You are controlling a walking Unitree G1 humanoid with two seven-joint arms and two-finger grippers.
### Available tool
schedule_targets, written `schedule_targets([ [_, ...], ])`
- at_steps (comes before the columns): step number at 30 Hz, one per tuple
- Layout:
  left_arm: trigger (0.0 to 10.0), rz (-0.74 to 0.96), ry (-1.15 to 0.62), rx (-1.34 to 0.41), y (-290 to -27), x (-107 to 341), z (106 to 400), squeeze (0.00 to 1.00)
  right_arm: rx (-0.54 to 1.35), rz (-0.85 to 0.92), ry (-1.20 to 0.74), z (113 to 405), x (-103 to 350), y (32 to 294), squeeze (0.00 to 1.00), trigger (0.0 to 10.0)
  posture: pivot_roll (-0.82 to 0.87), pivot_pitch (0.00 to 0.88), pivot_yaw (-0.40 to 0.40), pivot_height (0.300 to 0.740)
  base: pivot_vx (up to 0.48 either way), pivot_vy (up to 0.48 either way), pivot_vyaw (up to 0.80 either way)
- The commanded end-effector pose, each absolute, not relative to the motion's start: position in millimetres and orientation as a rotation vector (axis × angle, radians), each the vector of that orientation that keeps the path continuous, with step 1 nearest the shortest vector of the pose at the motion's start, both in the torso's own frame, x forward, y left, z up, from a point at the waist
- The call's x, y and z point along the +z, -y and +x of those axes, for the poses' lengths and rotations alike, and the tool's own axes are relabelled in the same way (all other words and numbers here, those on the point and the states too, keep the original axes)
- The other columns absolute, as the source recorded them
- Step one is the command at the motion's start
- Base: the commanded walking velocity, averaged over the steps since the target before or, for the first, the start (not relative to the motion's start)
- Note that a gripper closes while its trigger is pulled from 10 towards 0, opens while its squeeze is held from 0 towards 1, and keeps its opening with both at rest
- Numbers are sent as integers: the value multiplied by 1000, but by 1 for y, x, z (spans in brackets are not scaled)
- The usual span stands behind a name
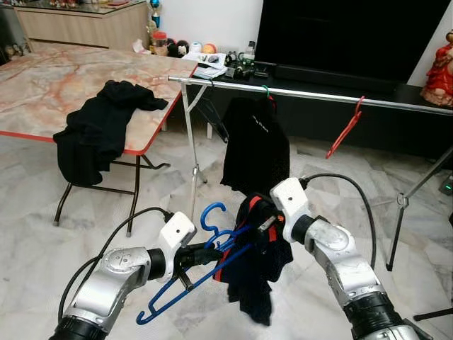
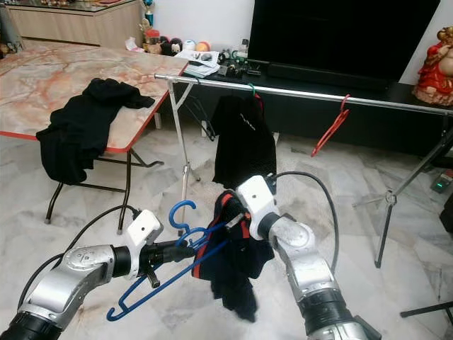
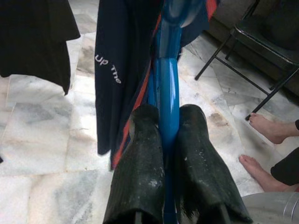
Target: Hang hanger
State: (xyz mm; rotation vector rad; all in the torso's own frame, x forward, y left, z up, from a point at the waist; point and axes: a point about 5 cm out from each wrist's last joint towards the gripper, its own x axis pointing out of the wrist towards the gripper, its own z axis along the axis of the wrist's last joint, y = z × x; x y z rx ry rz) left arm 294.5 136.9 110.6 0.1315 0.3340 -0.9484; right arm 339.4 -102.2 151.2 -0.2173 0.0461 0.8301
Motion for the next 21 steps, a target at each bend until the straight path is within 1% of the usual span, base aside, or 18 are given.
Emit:
schedule_targets([
  [1, 10000, 125, -303, -960, -133, 117, 294, 0, 942, -218, 53, 330, 167, 92, 0, 10000, 110, 4, -89, 740, 0, 0, 0],
  [3, 10000, 124, -303, -960, -133, 117, 294, 0, 961, -218, 60, 328, 168, 91, 0, 10000, 109, 4, -89, 740, 0, 0, 0],
  [5, 10000, 105, -292, -967, -130, 118, 295, 0, 1091, -219, 92, 313, 169, 85, 0, 10000, 106, 4, -89, 740, 0, 0, 0],
  [7, 10000, 104, -291, -960, -130, 118, 295, 0, 1115, -213, 92, 310, 170, 85, 0, 10000, 104, 5, -88, 740, 0, 0, 0],
  [11, 10000, 98, -269, -896, -131, 118, 301, 0, 1183, -204, 77, 300, 169, 87, 0, 10000, 104, 8, -87, 740, 0, 0, 0],
  [12, 10000, 93, -248, -856, -132, 119, 305, 0, 1204, -198, 69, 297, 168, 88, 0, 10000, 103, 10, -87, 740, 0, 0, 0],
  [14, 10000, 90, -233, -822, -133, 120, 308, 0, 1215, -195, 63, 295, 167, 89, 0, 10000, 102, 10, -87, 740, 0, 0, 0],
  [17, 10000, 65, -192, -713, -137, 123, 318, 0, 1200, -216, 36, 296, 163, 92, 0, 10000, 100, 10, -85, 740, 0, 0, 0],
  [21, 10000, 19, -149, -632, -140, 129, 325, 0, 1078, -243, 14, 307, 158, 100, 0, 10000, 99, 11, -84, 740, 0, 0, 0],
])
